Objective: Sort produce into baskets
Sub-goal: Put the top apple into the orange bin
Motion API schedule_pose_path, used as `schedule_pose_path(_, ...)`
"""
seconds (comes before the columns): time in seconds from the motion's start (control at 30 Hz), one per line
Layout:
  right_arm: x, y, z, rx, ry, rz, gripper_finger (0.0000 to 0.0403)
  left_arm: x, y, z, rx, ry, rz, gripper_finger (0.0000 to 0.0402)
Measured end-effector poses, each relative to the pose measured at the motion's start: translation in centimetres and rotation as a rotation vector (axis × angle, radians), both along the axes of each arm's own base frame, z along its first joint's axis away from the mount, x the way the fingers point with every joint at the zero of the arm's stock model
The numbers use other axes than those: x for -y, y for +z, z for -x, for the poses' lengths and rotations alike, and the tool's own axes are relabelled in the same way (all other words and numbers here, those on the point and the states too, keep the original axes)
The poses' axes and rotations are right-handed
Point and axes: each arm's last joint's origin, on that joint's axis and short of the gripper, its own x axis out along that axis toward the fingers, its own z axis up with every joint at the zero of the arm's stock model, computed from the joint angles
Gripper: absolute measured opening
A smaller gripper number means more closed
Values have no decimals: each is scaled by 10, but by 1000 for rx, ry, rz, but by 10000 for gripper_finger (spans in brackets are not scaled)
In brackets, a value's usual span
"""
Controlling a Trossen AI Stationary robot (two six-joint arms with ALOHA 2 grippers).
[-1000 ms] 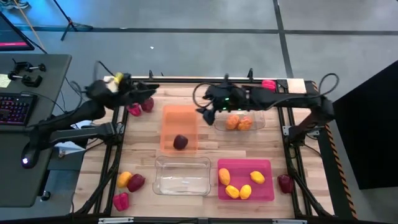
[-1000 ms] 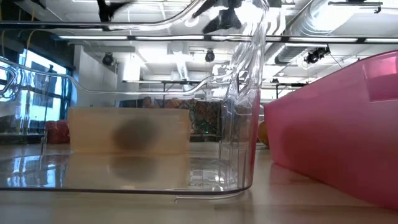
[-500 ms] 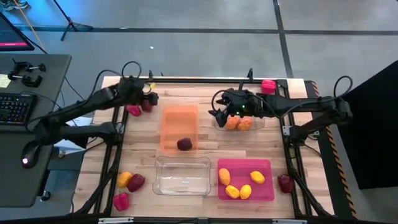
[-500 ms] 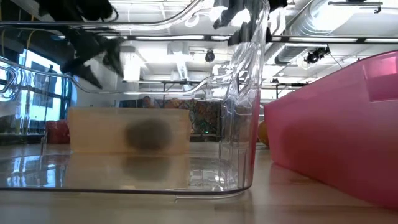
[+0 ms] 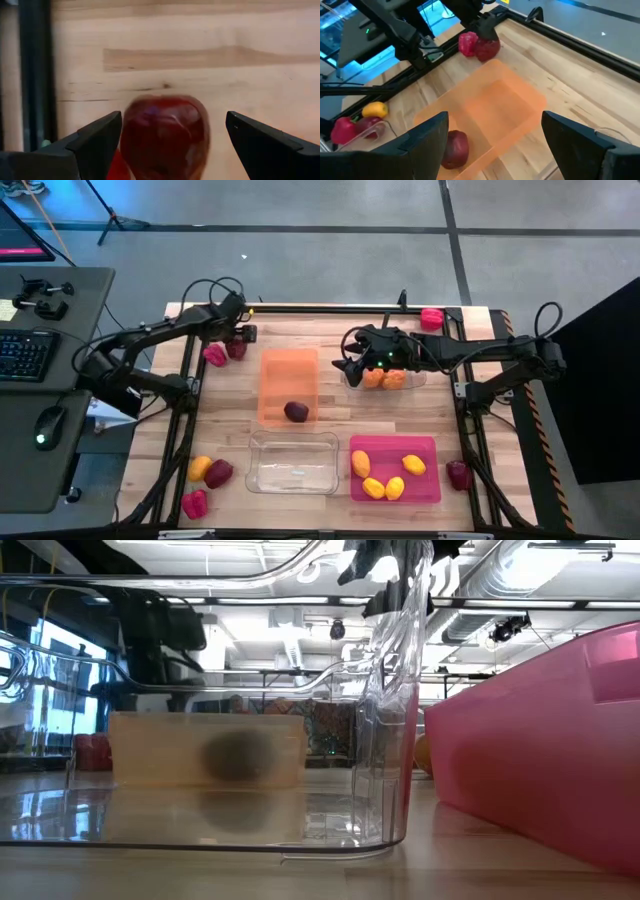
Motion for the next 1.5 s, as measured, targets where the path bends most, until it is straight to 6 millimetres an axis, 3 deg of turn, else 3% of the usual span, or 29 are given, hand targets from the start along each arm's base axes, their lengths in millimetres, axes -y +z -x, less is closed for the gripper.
schedule_pose_path(0.33,-7,0,0,-2,24,2,309,4,-1,-7,-45,129,-89,346)
schedule_pose_path(0.77,-6,0,0,-11,15,35,309,7,-2,-9,-12,182,-78,346)
schedule_pose_path(1.27,-6,-1,0,-17,13,32,309,0,-38,-21,-113,150,39,345)
schedule_pose_path(1.5,-6,-1,0,-17,14,34,309,-1,-36,-24,-104,75,31,293)
